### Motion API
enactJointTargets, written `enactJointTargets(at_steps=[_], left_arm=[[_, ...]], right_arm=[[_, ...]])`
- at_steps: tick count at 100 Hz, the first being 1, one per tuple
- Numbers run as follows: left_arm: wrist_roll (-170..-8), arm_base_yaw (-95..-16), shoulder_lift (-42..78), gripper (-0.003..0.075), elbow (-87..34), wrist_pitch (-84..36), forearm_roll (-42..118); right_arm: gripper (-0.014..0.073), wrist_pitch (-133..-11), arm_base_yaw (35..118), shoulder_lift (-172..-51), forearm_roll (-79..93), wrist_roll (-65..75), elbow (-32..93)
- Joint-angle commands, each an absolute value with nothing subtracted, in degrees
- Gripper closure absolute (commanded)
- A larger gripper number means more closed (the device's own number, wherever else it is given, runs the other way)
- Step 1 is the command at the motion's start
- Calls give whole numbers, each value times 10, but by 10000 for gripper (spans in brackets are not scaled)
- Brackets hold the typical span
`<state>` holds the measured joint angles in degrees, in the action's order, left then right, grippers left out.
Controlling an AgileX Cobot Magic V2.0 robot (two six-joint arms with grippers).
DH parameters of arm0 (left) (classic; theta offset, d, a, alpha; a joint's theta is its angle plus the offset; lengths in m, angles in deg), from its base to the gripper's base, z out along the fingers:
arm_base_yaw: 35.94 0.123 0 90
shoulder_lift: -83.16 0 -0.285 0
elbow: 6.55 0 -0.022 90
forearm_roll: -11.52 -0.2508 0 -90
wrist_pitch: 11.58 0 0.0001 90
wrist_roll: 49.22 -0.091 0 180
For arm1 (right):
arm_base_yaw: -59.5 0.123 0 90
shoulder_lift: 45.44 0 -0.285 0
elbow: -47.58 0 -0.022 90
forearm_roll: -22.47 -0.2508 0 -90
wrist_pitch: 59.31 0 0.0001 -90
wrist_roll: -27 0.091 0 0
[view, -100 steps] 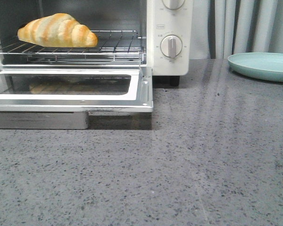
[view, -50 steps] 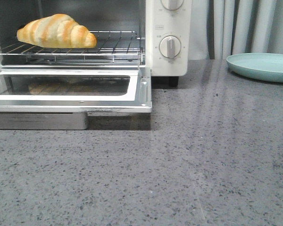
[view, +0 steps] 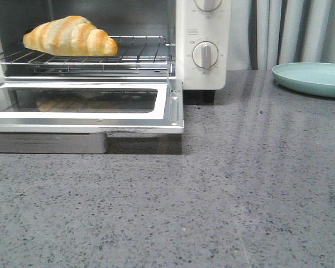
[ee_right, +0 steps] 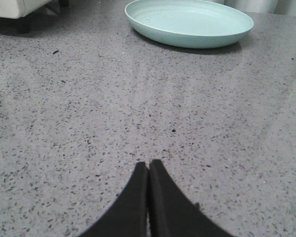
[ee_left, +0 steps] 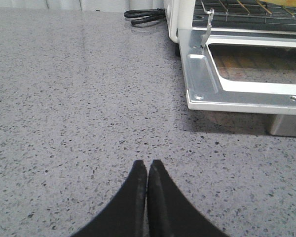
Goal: Put bread in oven
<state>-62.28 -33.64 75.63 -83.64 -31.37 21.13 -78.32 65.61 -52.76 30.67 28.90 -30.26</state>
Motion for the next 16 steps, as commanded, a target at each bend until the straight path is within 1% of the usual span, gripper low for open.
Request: enactJointTargets(at_steps=[1, 16], left_arm=[[-619, -336, 772, 741, -851, -272, 220], [-619, -336, 772, 741, -851, -272, 220]], right_arm=[[663, -767, 653, -515, 308, 286, -309], [663, -767, 653, -515, 308, 286, -309]])
